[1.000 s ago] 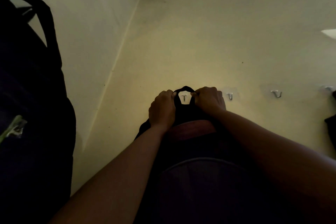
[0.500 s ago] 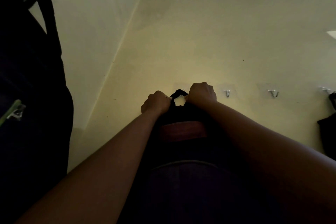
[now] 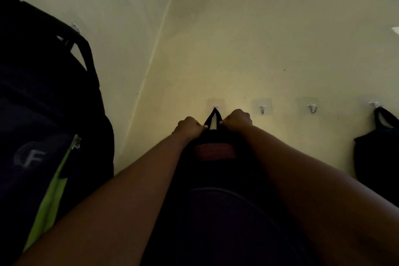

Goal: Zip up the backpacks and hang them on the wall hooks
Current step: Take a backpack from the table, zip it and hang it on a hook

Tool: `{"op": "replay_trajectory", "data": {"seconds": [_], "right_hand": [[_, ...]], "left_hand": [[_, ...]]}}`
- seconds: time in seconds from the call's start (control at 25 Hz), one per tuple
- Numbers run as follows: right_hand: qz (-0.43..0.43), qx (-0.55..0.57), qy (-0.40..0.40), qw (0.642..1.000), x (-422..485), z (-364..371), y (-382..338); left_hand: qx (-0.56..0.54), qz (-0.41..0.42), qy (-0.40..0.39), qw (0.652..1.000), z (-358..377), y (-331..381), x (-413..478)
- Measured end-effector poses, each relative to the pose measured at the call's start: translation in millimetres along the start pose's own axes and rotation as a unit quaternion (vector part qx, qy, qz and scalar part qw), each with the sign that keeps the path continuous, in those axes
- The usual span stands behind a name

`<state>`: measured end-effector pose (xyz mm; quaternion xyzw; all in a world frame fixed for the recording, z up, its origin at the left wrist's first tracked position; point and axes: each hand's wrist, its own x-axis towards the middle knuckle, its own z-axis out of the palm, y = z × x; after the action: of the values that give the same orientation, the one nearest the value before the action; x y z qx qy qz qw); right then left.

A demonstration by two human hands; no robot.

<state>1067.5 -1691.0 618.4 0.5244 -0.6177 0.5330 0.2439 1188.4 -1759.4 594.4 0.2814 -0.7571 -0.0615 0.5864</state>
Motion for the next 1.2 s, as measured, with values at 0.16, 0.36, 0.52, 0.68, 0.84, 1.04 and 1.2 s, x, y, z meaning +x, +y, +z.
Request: {"op": "replay_trajectory", "data": {"seconds": [0.16,0.36,0.52,0.68,0.84,1.04,1.2], "right_hand": [[-0.008,0.050,0.035,0.998,3,3,-2],[-0.013,0.101,0.095,0.990,24,6,-6],[-0.020,0.113,0.123,0.986,30,12,3],[-0.040,0.111,0.138,0.983,28,14,9],[0.009,0.122,0.161,0.979,41,14,2],[0.044,0.124,0.133,0.982,40,10,1],[0.037,0.121,0.108,0.986,22,15,5]], "left_hand": [[-0.046,-0.023,0.019,0.998,-1,11,-6],[-0.153,-0.029,0.028,0.987,2,16,18],[-0.134,0.001,0.061,0.989,9,6,39],[-0.155,0.026,0.099,0.983,17,0,51],[-0.145,0.015,0.138,0.980,19,4,63],[-0.068,-0.066,0.120,0.988,12,7,67],[-0.077,-0.031,0.117,0.990,18,0,46]]}}
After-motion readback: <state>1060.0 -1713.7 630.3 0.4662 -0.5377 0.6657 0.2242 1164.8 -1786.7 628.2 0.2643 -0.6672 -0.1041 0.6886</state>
